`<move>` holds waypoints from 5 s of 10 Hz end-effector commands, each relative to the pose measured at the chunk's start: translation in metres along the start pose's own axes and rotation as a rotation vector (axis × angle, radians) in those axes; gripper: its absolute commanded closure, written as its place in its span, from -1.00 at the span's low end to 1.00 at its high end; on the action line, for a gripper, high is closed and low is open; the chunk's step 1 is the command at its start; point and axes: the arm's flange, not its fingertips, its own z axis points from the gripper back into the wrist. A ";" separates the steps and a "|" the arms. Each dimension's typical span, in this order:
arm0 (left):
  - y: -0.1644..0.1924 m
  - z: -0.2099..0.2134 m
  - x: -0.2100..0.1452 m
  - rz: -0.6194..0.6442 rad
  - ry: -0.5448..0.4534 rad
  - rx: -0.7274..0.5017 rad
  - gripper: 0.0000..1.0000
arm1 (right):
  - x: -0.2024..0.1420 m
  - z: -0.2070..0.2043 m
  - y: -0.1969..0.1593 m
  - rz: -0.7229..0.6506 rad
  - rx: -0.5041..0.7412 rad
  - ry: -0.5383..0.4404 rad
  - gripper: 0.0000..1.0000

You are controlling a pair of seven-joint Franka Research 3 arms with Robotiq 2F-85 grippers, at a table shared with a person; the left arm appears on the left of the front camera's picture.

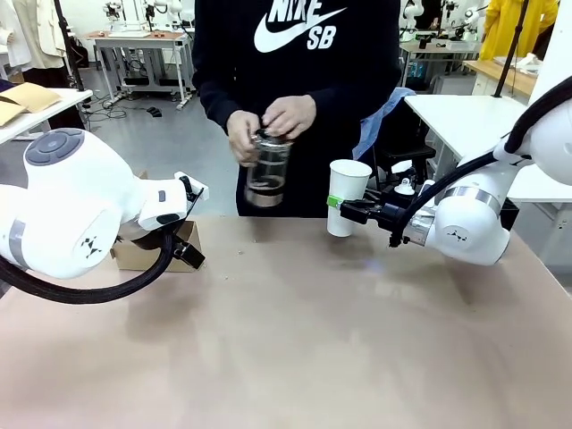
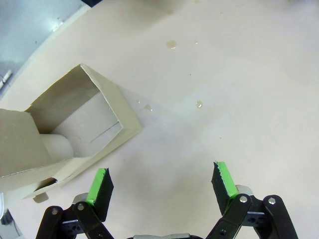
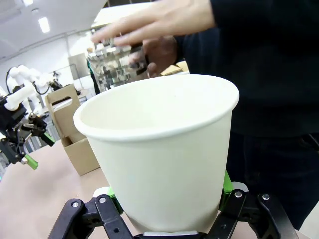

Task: Pour a drink into a cup and package it in a carrier.
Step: When a person places the Paper Cup Lid on the 600 ml Paper Cup , lift the 600 ml Paper Cup.

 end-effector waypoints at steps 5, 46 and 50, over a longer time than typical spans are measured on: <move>0.000 0.000 0.000 0.001 -0.001 -0.001 -1.00 | 0.002 -0.002 0.001 -0.001 0.003 -0.005 -0.61; 0.000 0.000 0.000 0.001 -0.001 -0.001 -1.00 | 0.002 -0.002 0.001 -0.001 0.003 -0.005 -0.61; 0.000 0.000 0.000 0.001 -0.001 -0.001 -1.00 | 0.002 -0.002 0.001 -0.001 0.003 -0.005 -0.61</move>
